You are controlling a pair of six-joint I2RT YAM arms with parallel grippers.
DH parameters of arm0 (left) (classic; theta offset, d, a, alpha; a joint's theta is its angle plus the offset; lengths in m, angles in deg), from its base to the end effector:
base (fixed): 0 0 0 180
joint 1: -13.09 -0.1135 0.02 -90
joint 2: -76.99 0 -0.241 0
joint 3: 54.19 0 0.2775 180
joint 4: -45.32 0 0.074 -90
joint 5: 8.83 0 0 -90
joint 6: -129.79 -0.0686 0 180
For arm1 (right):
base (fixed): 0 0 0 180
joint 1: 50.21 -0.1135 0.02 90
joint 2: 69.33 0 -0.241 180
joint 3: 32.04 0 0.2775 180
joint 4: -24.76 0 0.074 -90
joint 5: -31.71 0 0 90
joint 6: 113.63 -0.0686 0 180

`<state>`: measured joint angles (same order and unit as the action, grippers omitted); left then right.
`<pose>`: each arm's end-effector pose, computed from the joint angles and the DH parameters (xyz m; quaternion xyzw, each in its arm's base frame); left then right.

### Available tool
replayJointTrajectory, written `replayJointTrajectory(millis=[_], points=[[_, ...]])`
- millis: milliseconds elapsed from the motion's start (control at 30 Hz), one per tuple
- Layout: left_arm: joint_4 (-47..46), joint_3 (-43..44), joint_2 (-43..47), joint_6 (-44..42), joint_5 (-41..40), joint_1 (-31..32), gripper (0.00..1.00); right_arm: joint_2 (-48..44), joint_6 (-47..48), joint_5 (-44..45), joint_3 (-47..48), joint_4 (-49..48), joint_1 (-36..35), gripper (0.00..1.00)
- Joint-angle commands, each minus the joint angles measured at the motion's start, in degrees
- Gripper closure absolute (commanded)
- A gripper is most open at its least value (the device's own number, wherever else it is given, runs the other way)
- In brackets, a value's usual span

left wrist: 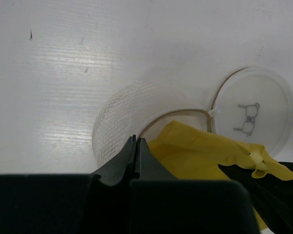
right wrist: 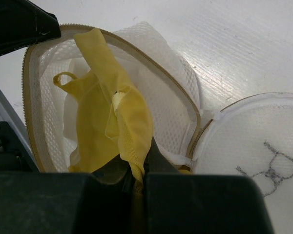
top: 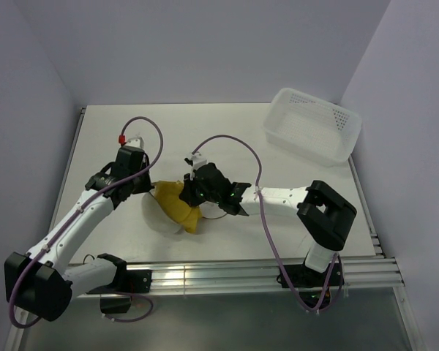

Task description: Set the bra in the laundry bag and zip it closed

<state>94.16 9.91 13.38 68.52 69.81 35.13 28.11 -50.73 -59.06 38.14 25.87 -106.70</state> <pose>0.2685 -0.0941 0.2262 -0.0894 0.9264 -0.0681 0.3593 0.2330 0.3535 0.1576 -0.2212 0.8298 0.3457 0.3781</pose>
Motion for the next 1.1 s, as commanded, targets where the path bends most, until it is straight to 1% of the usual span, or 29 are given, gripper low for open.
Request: replayJointTrajectory(millis=[0, 67, 133, 167, 300, 433, 500, 600, 700, 733, 767, 833, 900, 967, 1067], points=[[-3.5, 0.5, 0.8, -1.2, 2.3, -0.3, 1.00, -3.1, 1.3, 0.3, 0.1, -1.6, -0.5, 1.00], [-6.2, 0.2, 1.6, -1.1, 3.8, -0.3, 1.00, -3.3, 2.4, -0.1, 0.1, -1.4, -0.6, 1.00], [-8.7, -0.1, 3.2, -1.0, 6.9, -0.3, 1.00, -3.9, 3.4, -1.0, 0.2, -1.0, -0.5, 1.00], [-11.4, -0.2, 3.8, -0.7, 8.3, -0.3, 1.00, -4.2, 4.3, -1.5, 0.2, -1.0, -0.5, 1.00], [-16.7, -0.2, 6.2, 1.1, 13.3, 0.0, 1.00, -5.2, 6.5, -6.2, 1.1, 0.2, -0.6, 1.00], [-17.1, -0.5, 6.1, 2.6, 18.2, 0.3, 1.00, -5.8, 7.2, -5.2, 2.4, 2.7, -0.8, 1.00], [-18.2, -2.7, 6.7, 4.0, 20.3, 0.3, 1.00, -5.7, 7.1, -4.9, 3.8, 3.3, -0.8, 1.00], [-22.5, -7.0, 9.3, 6.8, 23.1, 0.5, 1.00, -4.0, 4.7, -6.5, 6.0, 3.2, -0.7, 1.00], [-25.1, -10.1, 12.2, 9.5, 23.7, 0.8, 1.00, -1.7, -1.3, -3.1, 6.7, 0.3, -0.6, 1.00], [-25.9, -10.7, 12.8, 9.9, 24.0, 0.9, 1.00, -0.9, -4.8, 0.0, 7.0, -1.1, -0.6, 1.00], [-26.1, -11.4, 13.9, 10.6, 24.8, 1.1, 1.00, 0.4, -6.5, 0.7, 7.2, -2.1, -0.6, 1.00], [-26.7, -12.1, 14.8, 11.3, 25.3, 1.2, 1.00, 1.8, -11.0, 5.1, 6.9, -6.3, -0.6, 1.00], [-27.3, -12.9, 16.3, 12.0, 25.8, 1.3, 1.00, 3.4, -15.7, 6.6, 6.4, -8.9, -0.6, 1.00], [-28.9, -14.2, 17.8, 12.7, 25.6, 1.4, 1.00, 5.9, -17.6, 6.3, 7.2, -11.6, -0.9, 1.00], [-30.2, -14.9, 18.9, 13.4, 24.7, 1.4, 1.00, 9.1, -19.7, 8.2, 8.5, -10.8, -2.0, 1.00]])
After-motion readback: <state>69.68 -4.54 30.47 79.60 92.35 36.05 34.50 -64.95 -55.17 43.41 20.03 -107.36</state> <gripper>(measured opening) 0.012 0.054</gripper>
